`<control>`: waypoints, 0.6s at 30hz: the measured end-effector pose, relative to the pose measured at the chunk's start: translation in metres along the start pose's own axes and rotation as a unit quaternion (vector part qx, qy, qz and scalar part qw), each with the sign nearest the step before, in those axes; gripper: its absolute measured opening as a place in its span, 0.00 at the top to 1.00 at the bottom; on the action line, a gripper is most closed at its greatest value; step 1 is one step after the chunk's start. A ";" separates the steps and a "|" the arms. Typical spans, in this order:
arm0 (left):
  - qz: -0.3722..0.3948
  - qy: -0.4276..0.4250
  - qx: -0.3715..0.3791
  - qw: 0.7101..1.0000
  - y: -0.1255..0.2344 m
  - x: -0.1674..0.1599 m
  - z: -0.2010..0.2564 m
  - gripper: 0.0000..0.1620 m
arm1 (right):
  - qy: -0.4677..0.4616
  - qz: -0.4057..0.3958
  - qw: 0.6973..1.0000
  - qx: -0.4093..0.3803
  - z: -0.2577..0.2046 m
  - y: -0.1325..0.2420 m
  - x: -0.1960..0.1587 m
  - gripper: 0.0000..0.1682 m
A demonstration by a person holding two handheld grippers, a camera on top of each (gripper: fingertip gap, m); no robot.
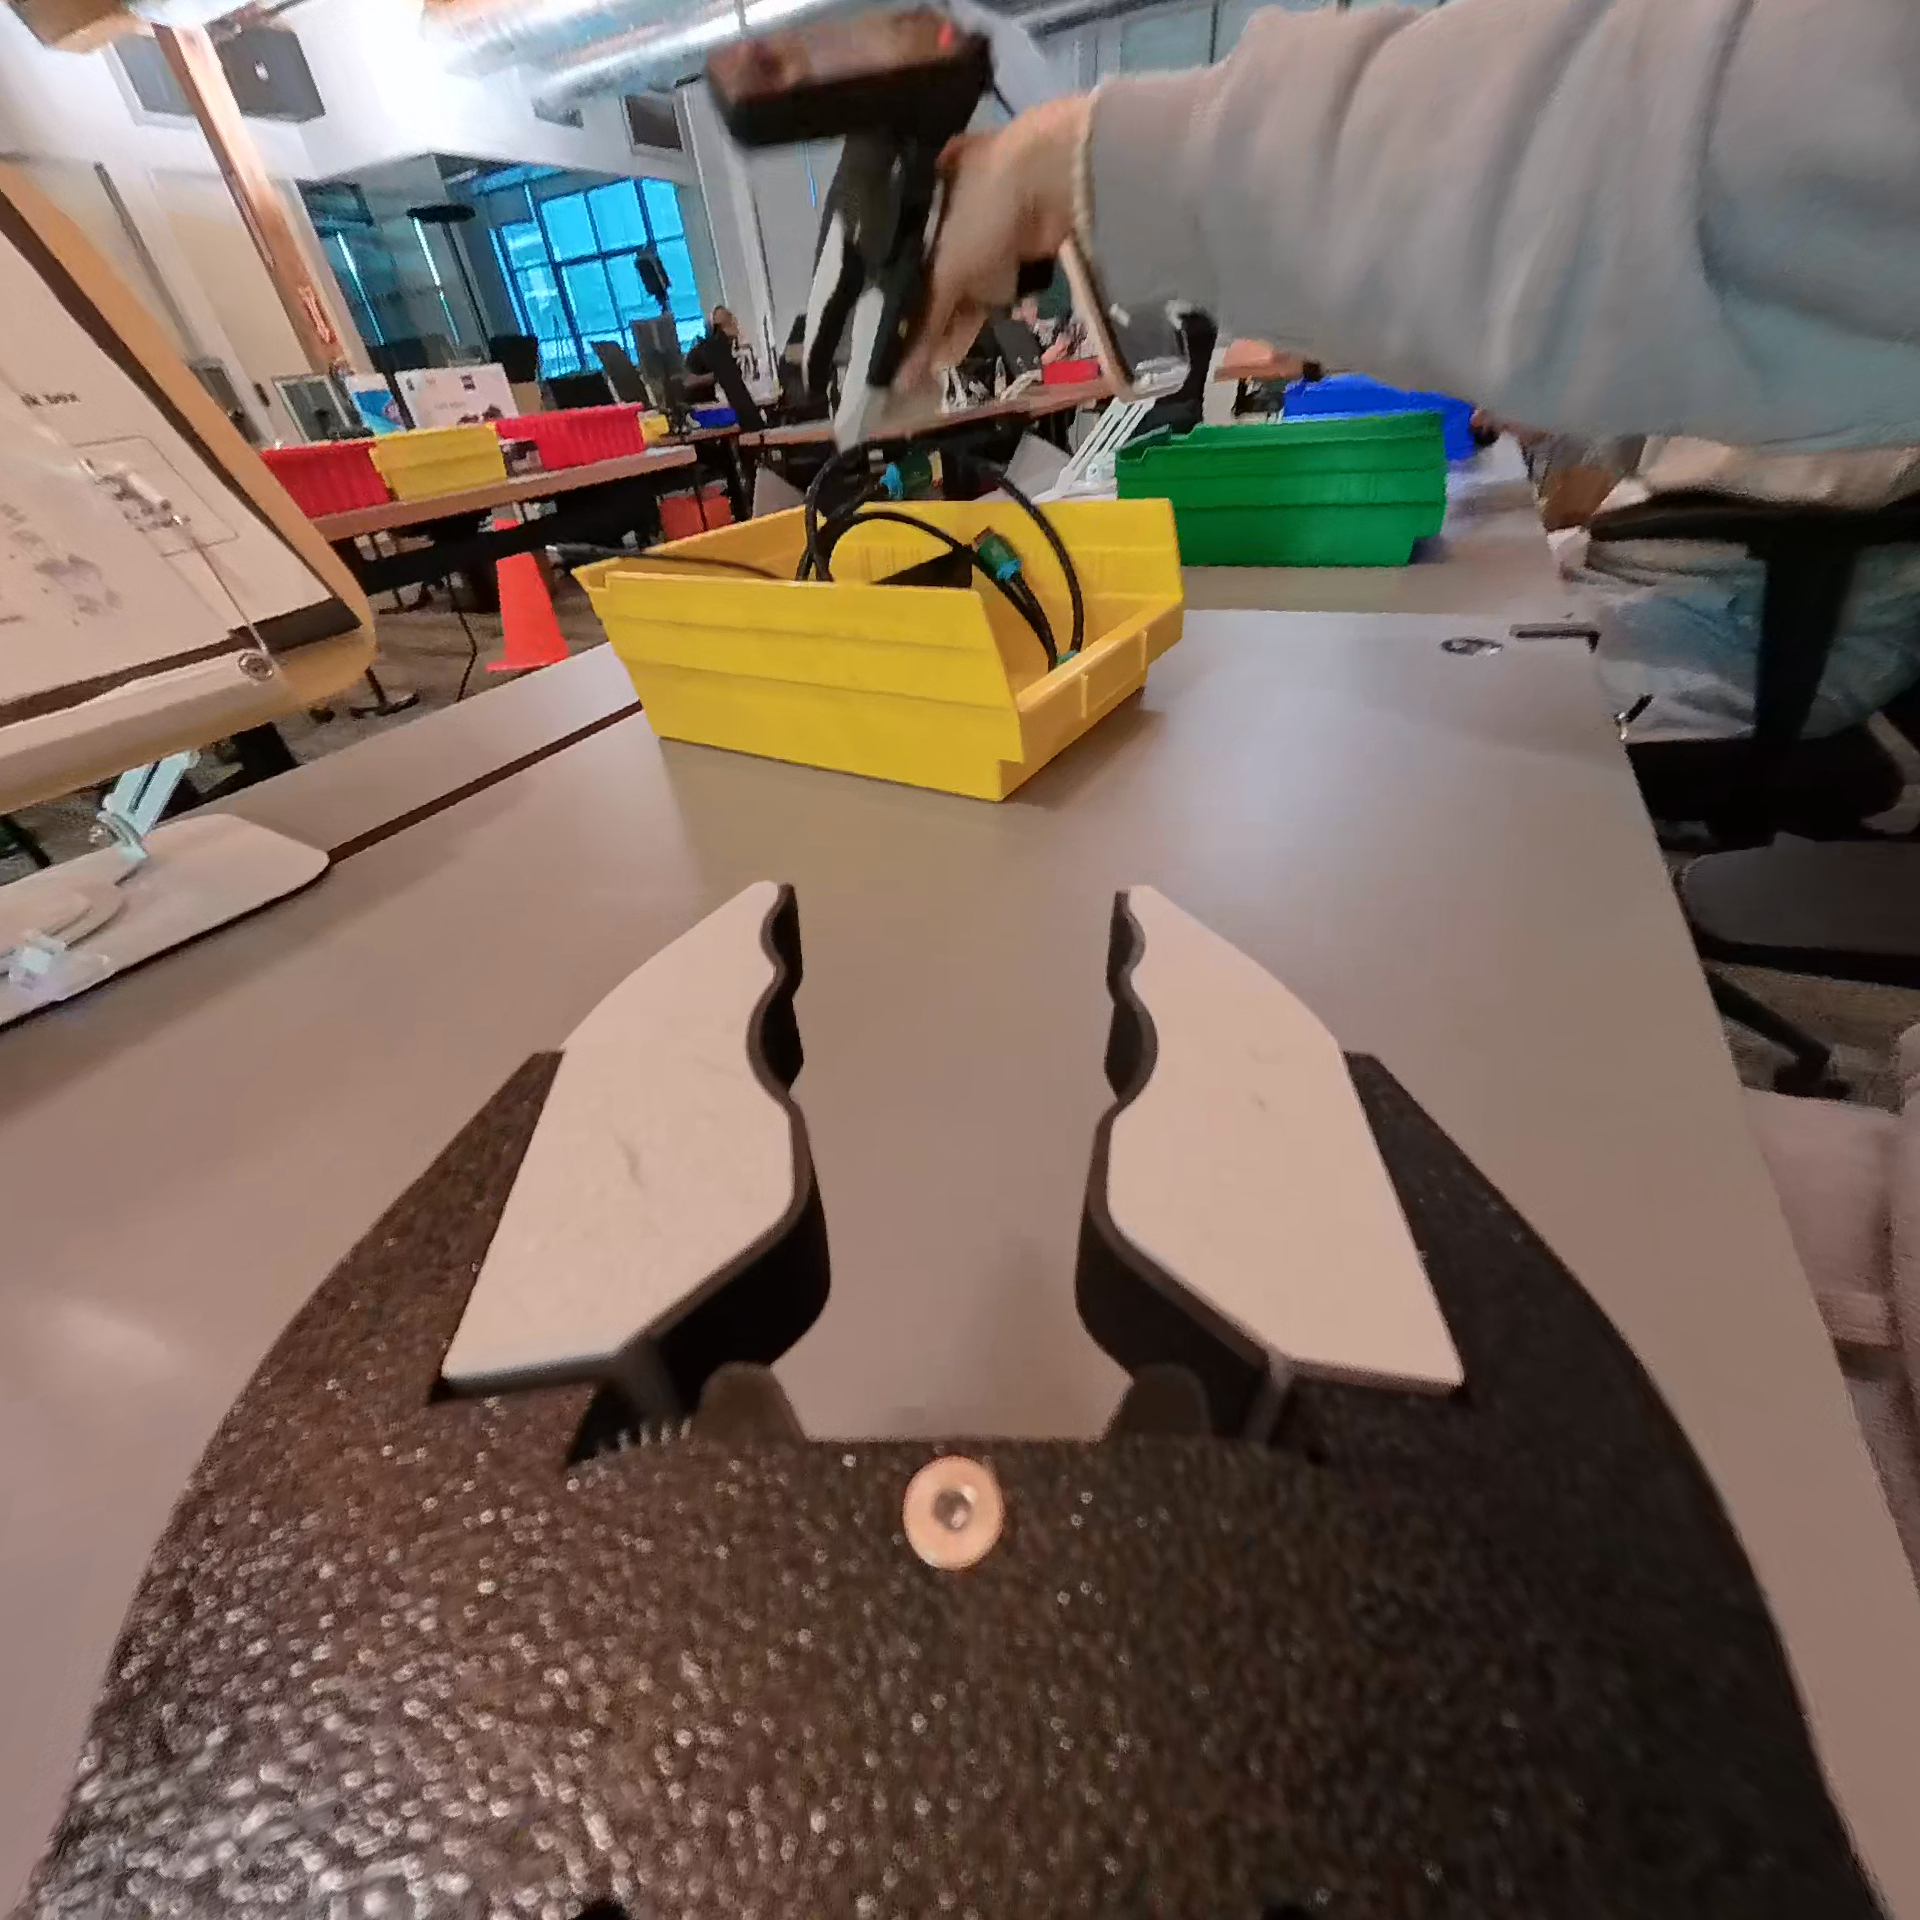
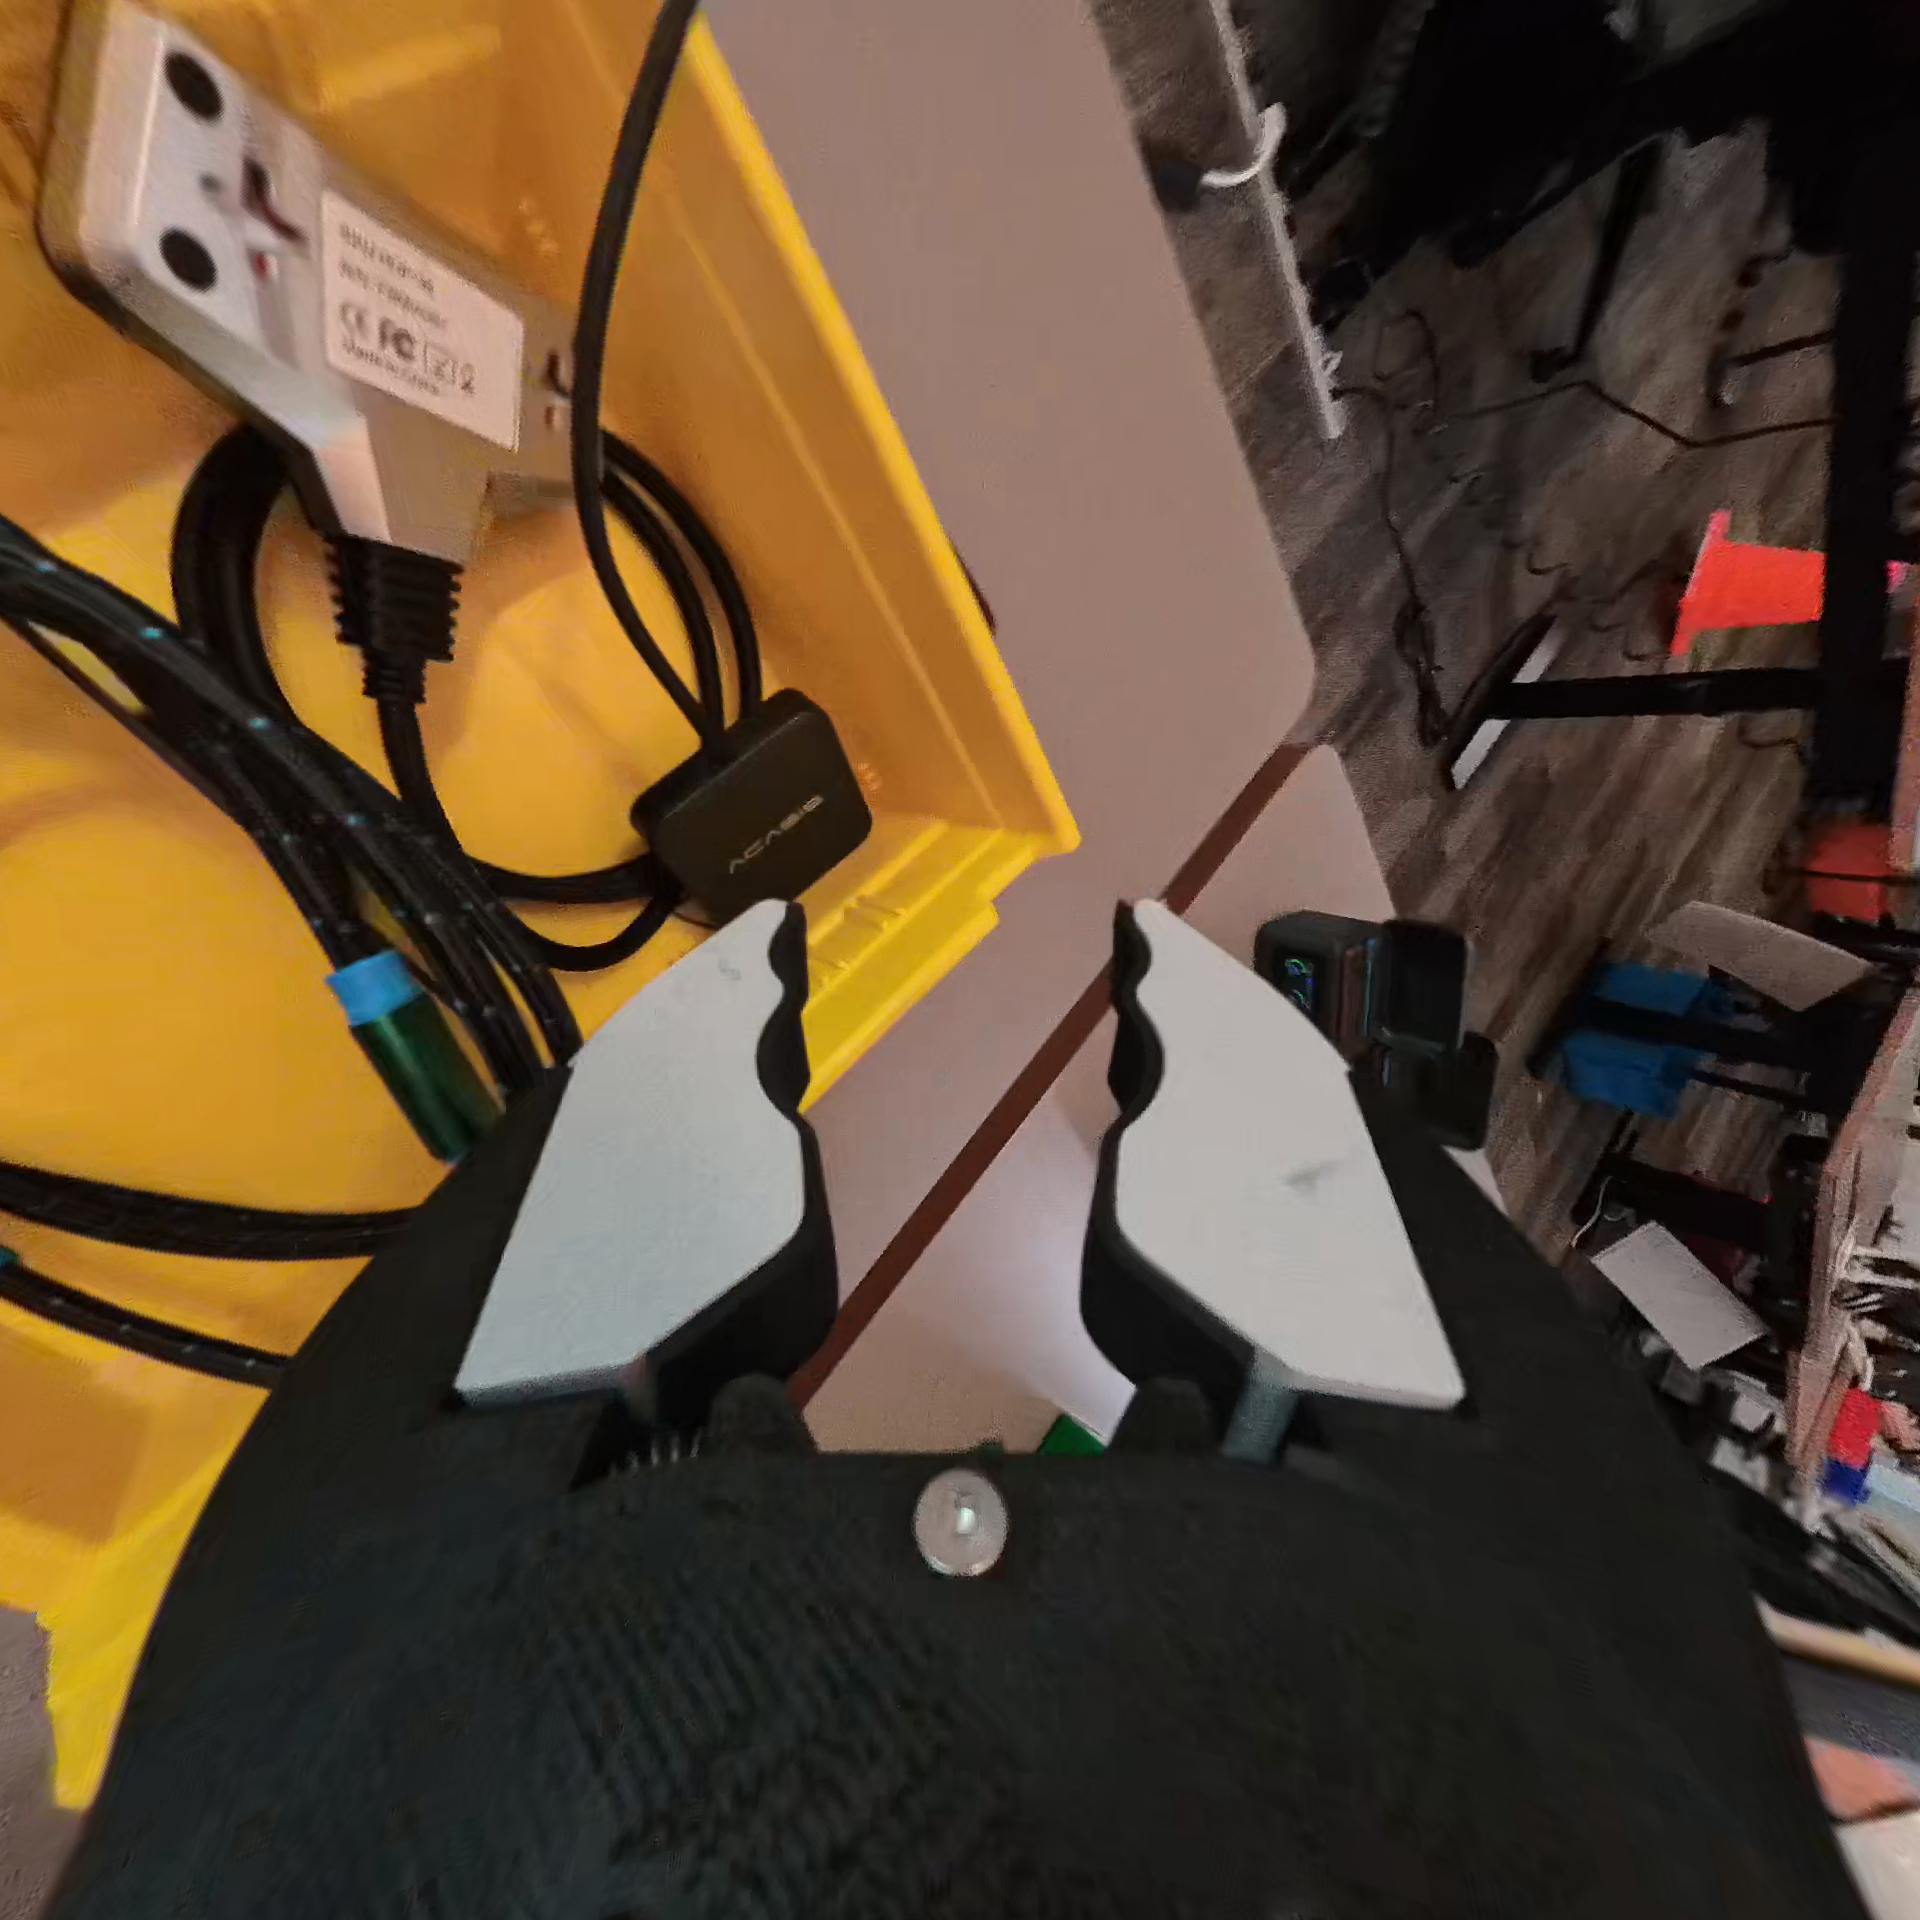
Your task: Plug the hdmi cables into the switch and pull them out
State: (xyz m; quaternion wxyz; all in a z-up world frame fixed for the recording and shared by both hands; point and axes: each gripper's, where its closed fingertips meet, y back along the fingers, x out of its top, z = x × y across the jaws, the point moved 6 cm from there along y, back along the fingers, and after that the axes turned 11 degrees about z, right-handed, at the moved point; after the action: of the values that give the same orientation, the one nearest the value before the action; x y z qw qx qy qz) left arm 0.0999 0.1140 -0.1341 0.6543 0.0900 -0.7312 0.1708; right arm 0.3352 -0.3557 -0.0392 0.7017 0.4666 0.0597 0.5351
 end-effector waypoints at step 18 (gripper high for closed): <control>-0.118 0.089 0.082 0.986 -0.151 0.007 0.004 0.61 | -0.420 0.304 0.841 -0.157 -0.206 0.130 -0.103 0.58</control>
State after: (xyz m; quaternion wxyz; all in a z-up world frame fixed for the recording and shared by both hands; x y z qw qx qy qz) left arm 0.1487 -0.0265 -0.1080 0.7226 0.2141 -0.6377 0.1591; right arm 0.0815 -0.3180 -0.1037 0.5254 0.5248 -0.4702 0.4769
